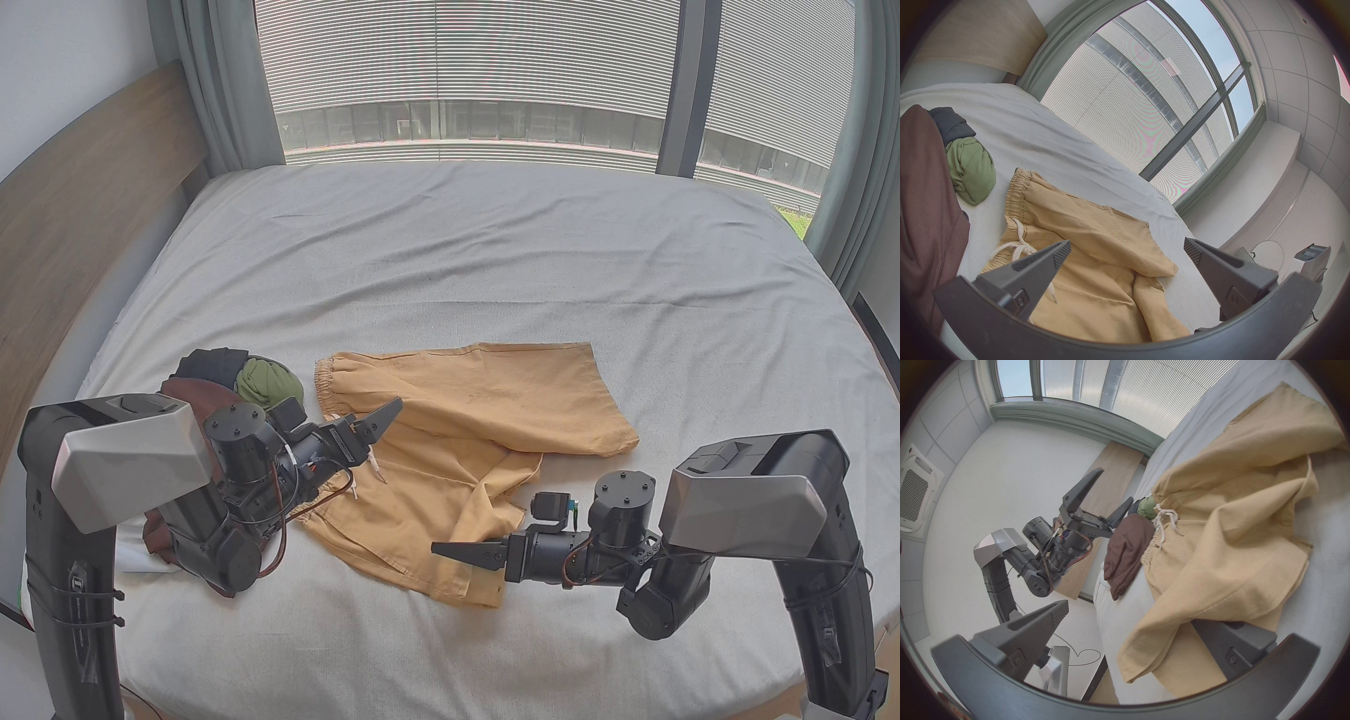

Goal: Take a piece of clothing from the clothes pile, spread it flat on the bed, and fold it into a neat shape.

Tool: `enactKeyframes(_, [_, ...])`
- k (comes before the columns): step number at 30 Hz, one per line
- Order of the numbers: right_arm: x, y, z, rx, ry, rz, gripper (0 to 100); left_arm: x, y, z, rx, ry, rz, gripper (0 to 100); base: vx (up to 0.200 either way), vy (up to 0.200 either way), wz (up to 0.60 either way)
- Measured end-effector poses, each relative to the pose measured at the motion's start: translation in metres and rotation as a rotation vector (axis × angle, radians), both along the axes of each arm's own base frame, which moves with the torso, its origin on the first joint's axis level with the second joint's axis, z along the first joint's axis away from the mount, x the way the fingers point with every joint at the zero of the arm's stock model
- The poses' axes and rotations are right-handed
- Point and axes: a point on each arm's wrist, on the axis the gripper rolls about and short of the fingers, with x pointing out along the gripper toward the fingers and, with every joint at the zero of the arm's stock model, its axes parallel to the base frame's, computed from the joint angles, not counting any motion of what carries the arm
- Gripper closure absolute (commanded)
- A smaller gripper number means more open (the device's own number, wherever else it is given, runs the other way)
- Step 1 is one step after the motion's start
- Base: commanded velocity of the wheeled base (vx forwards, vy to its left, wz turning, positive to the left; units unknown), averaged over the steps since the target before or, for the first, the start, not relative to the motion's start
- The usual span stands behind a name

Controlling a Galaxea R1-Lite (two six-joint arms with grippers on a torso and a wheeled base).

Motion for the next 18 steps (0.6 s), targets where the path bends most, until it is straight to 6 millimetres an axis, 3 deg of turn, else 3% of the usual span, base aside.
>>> enactKeyframes(18, [0.022,-0.061,-0.018,-0.055,0.072,-0.219,0,0.0,0.0,-0.001,0.002,0.002,0.0,0,0.0,0.0,0.0])
